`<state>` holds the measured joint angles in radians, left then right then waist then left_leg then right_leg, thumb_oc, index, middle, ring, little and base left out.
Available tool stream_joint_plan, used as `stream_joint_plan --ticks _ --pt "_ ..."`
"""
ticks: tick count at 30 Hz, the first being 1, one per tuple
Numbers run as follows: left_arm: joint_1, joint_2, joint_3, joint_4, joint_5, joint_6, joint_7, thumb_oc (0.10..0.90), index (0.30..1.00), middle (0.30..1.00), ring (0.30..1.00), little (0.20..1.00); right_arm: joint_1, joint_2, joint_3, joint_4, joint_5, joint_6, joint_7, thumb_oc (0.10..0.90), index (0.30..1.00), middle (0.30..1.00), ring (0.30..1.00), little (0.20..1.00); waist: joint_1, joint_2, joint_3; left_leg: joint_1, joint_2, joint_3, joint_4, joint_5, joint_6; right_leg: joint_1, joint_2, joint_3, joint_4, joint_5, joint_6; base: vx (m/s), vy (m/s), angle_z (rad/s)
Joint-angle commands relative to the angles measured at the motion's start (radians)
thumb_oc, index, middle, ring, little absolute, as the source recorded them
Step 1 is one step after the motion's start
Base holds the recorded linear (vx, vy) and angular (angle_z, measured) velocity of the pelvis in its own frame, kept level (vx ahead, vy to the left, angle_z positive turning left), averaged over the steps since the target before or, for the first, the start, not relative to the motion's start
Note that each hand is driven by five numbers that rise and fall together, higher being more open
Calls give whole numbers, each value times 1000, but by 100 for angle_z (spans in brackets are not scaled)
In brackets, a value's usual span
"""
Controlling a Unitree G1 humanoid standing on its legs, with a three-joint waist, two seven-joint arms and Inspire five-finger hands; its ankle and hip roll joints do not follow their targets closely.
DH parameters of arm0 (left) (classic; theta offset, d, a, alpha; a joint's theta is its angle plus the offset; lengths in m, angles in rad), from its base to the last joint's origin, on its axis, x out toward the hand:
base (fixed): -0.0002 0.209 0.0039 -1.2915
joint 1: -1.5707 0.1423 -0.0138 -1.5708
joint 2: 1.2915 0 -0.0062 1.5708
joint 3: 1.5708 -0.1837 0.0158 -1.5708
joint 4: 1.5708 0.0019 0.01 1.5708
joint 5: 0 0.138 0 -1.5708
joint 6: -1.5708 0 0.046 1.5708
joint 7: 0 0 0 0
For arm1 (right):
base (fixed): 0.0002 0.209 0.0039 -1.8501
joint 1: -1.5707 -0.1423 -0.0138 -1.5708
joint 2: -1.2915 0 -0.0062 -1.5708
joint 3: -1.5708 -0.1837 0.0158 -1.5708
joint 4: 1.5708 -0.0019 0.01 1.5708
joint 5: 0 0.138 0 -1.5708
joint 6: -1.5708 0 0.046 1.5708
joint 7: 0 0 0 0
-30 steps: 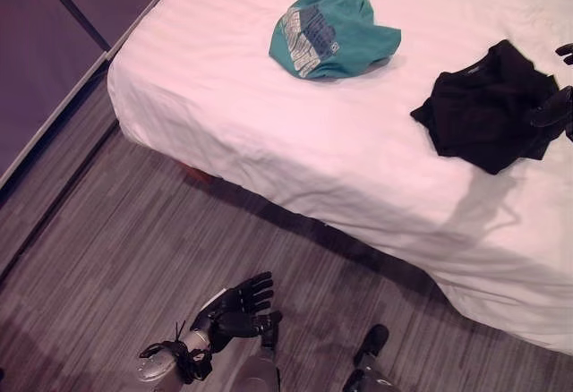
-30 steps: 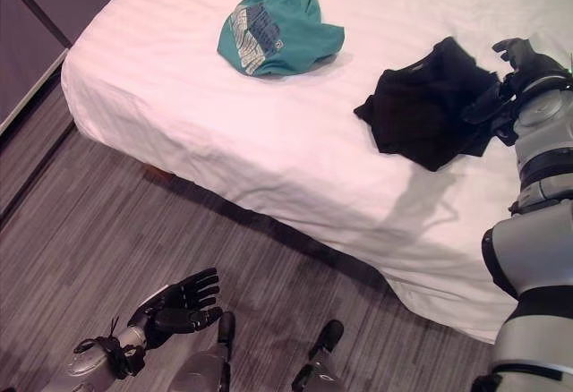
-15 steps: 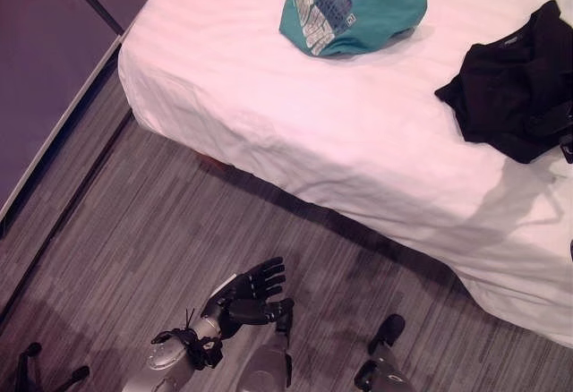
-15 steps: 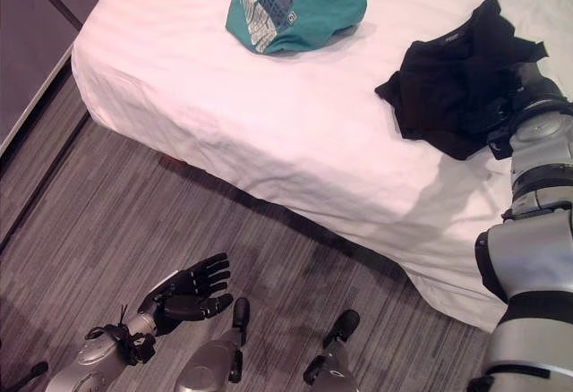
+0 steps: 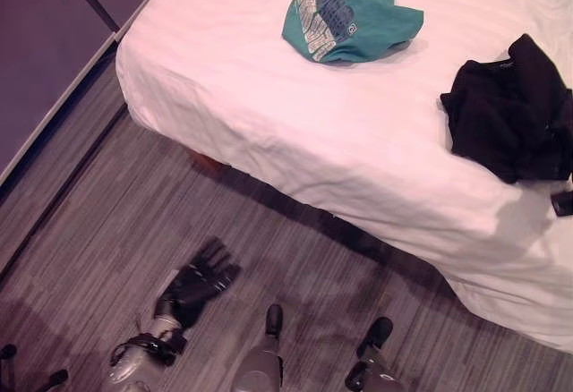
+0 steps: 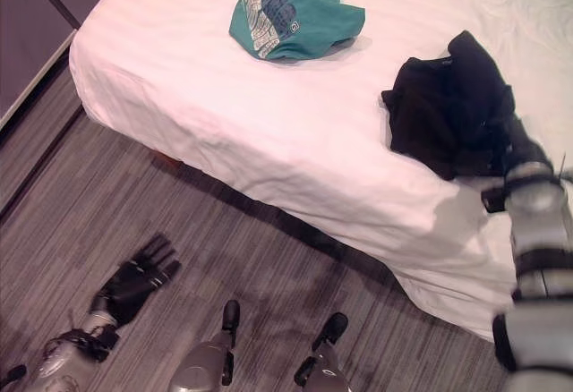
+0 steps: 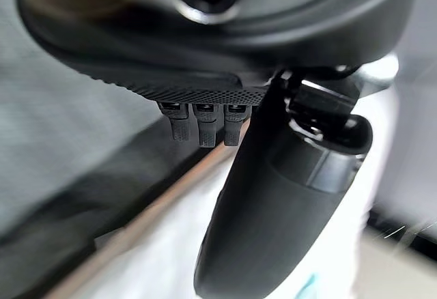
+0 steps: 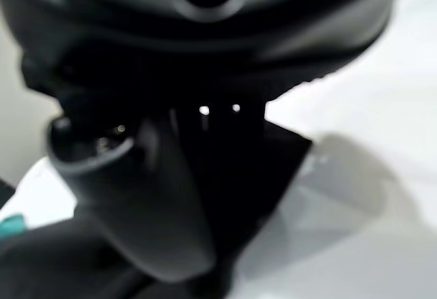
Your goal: Pick up bed clothes into laundry basket.
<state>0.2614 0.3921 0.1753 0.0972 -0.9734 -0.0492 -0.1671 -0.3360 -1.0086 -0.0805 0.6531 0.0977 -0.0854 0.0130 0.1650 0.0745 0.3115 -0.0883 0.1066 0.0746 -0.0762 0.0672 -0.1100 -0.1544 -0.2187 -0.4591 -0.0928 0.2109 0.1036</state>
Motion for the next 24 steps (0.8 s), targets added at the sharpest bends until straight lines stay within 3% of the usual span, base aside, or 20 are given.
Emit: stream_joint_plan --ticks 1,2,3,5,7,9,11,12,16,19,21,24 --pt "-50 54 149 -177 -7 -191 42 800 900 900 900 900 259 -19 -141 30 -21 16 -26 400 300 300 300 300 -70 21 -15 -2 -14 31 -10 53 -14 102 27 8 68 -165 26 69 -42 9" --pt "-51 56 144 -179 -5 -190 44 800 900 900 900 900 274 -16 -154 23 -22 18 -25 400 300 300 300 300 -65 21 -15 -1 -14 30 -10 53 -14 104 27 7 68 -166 26 54 -73 18" --pt "-110 102 193 -218 20 -221 65 800 900 900 900 900 382 32 -238 3 -26 9 -39 400 300 300 300 300 -87 25 -23 13 -3 33 -5 52 -23 116 31 -1 89 -195 17 56 -74 14" --pt "-180 146 239 -198 45 -251 79 800 900 900 900 900 459 87 -282 -78 -50 11 -25 400 300 300 300 300 -103 20 -29 35 17 43 18 50 -32 132 44 8 109 -222 4 65 -118 12" --pt "-268 225 261 -147 76 -270 90 800 900 900 900 900 505 121 -310 -108 -33 5 -3 400 300 300 300 300 -126 5 -26 29 52 52 160 50 -51 158 78 30 115 -248 -22 54 -180 -9" --pt "-325 297 270 -124 106 -280 101 800 900 900 900 900 519 135 -313 -133 -27 2 -1 400 300 300 300 300 -139 -12 -25 10 79 57 286 91 -71 201 108 46 101 -265 -43 39 -207 -29" --pt "-376 345 282 -112 98 -295 98 800 900 900 900 900 525 148 -320 -150 -12 2 10 400 300 300 300 300 -137 -35 -20 -42 91 26 426 140 -80 241 130 69 92 -280 -67 44 -178 -58" --pt "-424 401 268 -97 111 -306 113 800 900 900 900 900 505 143 -305 -161 -10 12 11 400 300 300 300 300 -130 -51 -29 -86 85 -22 498 155 -80 264 138 101 90 -300 -73 55 -93 -56" --pt "-485 509 246 -59 137 -307 138 800 900 900 900 900 482 122 -286 -168 -12 13 15 400 300 300 300 300 -132 -69 -53 -144 99 -35 408 154 -71 292 142 136 82 -304 -62 142 -7 -73" --pt "-562 608 187 9 164 -308 165 800 900 900 900 900 453 106 -265 -157 6 2 -1 400 300 300 300 300 -131 -61 -69 -147 104 -45 205 173 -73 315 151 168 85 -314 -46 238 90 -31" --pt "-627 676 147 40 183 -309 185 800 900 900 900 900 432 103 -245 -151 11 -3 -14 400 300 300 300 300 -127 -53 -75 -149 99 -56 101 223 -87 339 151 189 93 -327 -30 226 96 -56" --pt "-665 749 135 79 196 -318 184 800 900 900 900 900 402 129 -216 -152 12 -5 -18 400 300 300 300 300 -112 -59 -90 -129 98 -52 102 215 -87 369 140 225 99 -339 -10 249 143 -73"
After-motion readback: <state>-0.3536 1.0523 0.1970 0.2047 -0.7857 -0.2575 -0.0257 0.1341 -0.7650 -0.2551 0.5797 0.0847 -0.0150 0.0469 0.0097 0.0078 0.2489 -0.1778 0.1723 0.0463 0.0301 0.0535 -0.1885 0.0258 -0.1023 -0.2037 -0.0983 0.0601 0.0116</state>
